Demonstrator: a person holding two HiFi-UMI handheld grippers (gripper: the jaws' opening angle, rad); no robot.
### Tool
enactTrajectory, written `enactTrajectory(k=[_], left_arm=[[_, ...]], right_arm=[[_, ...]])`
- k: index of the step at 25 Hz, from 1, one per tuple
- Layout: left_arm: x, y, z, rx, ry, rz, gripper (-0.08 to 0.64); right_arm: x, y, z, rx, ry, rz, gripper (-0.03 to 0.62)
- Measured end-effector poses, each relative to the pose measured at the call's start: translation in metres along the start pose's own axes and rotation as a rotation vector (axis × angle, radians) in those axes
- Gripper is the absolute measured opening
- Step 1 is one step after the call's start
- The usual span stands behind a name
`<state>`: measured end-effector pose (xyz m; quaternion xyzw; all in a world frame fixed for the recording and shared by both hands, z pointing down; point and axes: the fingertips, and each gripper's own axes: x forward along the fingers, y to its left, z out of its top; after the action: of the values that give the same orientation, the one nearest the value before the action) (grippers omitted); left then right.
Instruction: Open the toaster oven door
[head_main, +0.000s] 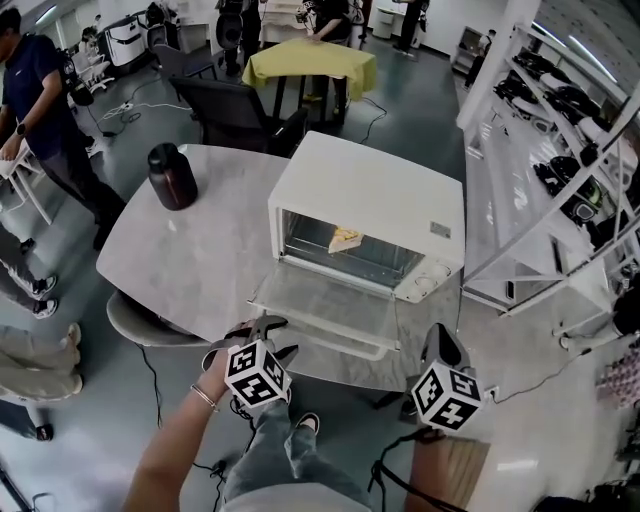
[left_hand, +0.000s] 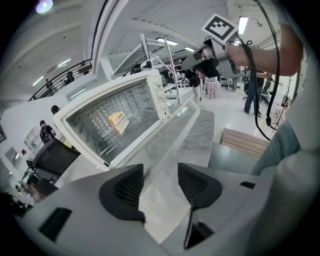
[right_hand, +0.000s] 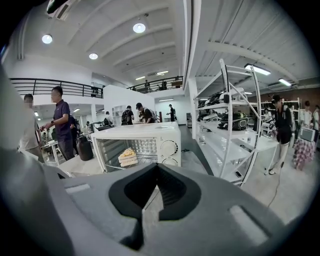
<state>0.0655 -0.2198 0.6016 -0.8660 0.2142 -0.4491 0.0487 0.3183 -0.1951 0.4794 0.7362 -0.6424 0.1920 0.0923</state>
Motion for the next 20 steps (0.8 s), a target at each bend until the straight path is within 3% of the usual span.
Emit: enactTrajectory(k=[20], left_arm=[[0.035, -0.033, -0.047, -0.23, -0.009, -0.019, 0.216]], right_arm=[[0.025, -0.01, -0.046, 0.009, 0.098, -0.022, 0.005]])
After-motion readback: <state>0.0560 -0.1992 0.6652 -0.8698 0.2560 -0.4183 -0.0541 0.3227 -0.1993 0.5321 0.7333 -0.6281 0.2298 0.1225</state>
